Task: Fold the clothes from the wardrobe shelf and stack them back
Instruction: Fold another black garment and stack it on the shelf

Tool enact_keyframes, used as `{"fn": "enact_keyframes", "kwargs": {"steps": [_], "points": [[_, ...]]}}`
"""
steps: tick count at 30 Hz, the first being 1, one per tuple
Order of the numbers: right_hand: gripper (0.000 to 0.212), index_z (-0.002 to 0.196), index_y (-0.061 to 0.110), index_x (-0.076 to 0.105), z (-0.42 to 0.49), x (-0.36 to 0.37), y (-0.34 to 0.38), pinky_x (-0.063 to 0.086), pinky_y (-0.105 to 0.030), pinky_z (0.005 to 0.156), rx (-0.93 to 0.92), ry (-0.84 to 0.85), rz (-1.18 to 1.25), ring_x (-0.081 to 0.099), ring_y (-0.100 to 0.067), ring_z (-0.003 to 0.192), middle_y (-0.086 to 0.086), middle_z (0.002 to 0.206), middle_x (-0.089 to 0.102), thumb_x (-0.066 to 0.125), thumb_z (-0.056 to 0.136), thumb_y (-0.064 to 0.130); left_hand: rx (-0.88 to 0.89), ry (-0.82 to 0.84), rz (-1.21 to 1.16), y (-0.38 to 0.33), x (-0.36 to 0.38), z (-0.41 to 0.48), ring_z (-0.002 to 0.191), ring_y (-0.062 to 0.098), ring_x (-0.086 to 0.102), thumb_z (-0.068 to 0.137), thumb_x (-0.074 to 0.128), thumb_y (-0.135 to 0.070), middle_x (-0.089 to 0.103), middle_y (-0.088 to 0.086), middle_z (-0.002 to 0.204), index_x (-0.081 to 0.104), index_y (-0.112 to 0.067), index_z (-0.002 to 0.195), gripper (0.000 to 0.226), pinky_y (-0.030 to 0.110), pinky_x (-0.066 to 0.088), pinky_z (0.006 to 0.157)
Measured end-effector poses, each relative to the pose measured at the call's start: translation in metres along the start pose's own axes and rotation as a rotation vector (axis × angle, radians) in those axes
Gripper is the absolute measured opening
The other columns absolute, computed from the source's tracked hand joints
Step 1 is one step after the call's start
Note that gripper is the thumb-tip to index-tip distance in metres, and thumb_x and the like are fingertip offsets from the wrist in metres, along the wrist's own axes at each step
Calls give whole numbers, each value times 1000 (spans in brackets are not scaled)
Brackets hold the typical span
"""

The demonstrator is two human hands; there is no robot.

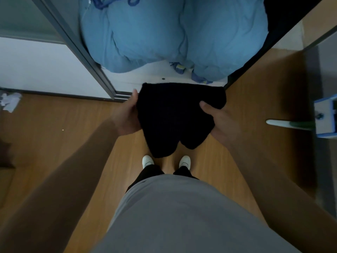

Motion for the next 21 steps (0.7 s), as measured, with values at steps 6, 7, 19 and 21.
{"fn": "enact_keyframes", "kwargs": {"steps": [6, 7, 19, 21], "points": [[31, 121, 5, 67, 16, 19, 4, 58, -35, 86, 139, -20, -54, 70, -25, 107, -13, 117, 72, 68, 93, 19, -60, -11, 384, 18, -22, 1, 108, 12, 66, 77, 75, -6, 72, -7, 110, 55, -16, 128, 56, 23, 55, 87], [31, 120, 5, 68, 19, 21, 5, 58, -34, 85, 146, -18, -89, 70, -25, 106, -13, 117, 72, 69, 93, 19, -28, -92, 405, 16, -24, 4, 102, 12, 67, 78, 70, -1, 72, -5, 103, 57, -14, 123, 48, 23, 55, 81], [66, 142, 22, 47, 62, 55, 20, 50, -59, 87, 383, -92, -387, 53, -20, 124, 4, 138, 51, 59, 88, 59, 16, -287, 388, -61, -77, -25, 93, 31, 75, 102, 54, -20, 74, 2, 115, 62, -21, 124, 23, 38, 61, 73], [62, 140, 20, 49, 67, 65, 22, 53, -62, 85, 412, -38, -218, 55, -30, 124, -3, 141, 52, 54, 91, 57, 106, -303, 291, -73, -77, -27, 104, 30, 71, 103, 52, -19, 71, 4, 122, 61, -18, 126, 25, 46, 53, 97]]}}
Point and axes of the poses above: each hand's wrist, its own z-axis towards the middle knuckle, its own x-axis out of the palm, y = z × x, the point moved 1 cm from there along z, towards the middle knuckle
